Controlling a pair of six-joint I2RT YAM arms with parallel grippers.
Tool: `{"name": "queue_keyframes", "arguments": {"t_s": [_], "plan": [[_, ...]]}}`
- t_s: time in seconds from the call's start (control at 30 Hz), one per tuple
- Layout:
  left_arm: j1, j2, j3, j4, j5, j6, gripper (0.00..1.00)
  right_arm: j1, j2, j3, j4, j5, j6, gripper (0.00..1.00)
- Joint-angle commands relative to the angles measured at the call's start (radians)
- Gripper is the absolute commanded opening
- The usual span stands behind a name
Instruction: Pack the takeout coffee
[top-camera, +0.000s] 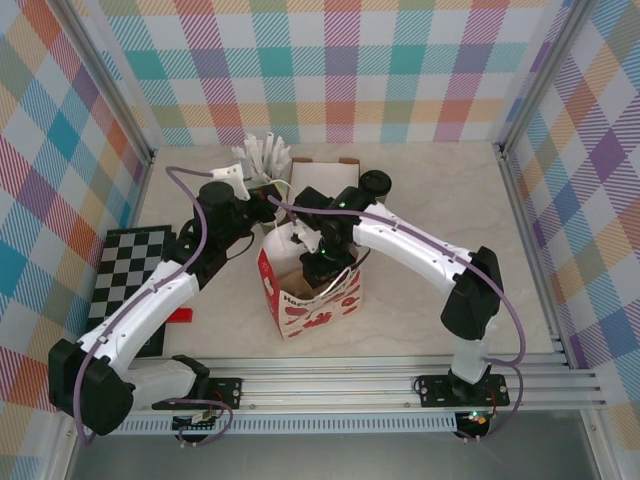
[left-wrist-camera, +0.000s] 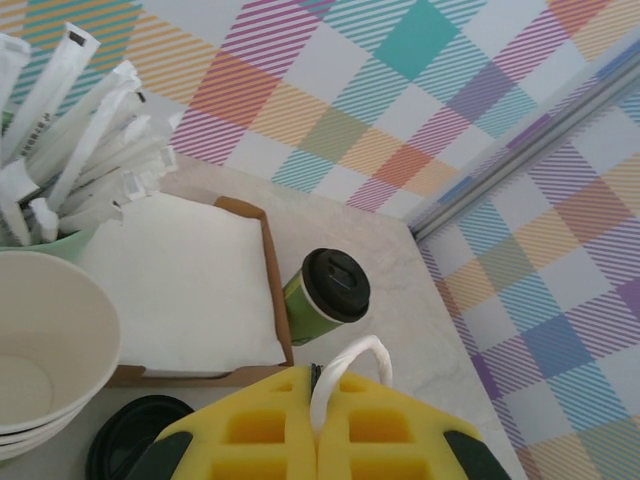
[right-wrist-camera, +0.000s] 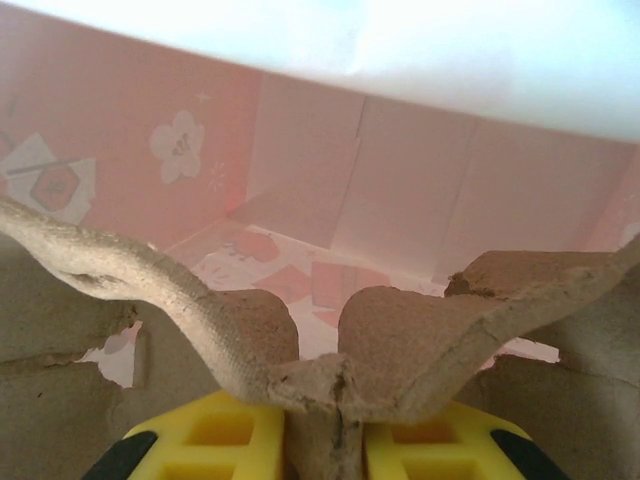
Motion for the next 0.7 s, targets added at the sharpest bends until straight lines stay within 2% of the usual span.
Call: {"name": "queue_keyframes", "arguments": {"t_s": [0.0, 0.2, 0.33, 0.53, 0.67], "plan": [[0.008, -0.087, -0.044, 0.221, 0.058, 0.014, 0.00, 0.012, 0.076, 0.045, -0.084, 0.034, 0.067, 0.19], [0.003, -0.157, -0.100, 0.248, 0.161, 0.056, 0.00, 0.011, 0.148, 0.133, -0.151, 0.093, 0.118, 0.19], [0.003, -0.167, -0.092, 0.205, 0.149, 0.065, 0.00, 0.012, 0.177, 0.184, -0.178, 0.083, 0.121, 0.19], [0.005, -0.138, -0.016, 0.166, 0.147, 0.076, 0.00, 0.012, 0.157, 0.082, -0.137, 0.099, 0.084, 0.19], [0.005, -0.084, 0.100, 0.073, 0.120, 0.080, 0.00, 0.014, 0.111, -0.005, -0.074, 0.079, 0.043, 0.19]]}}
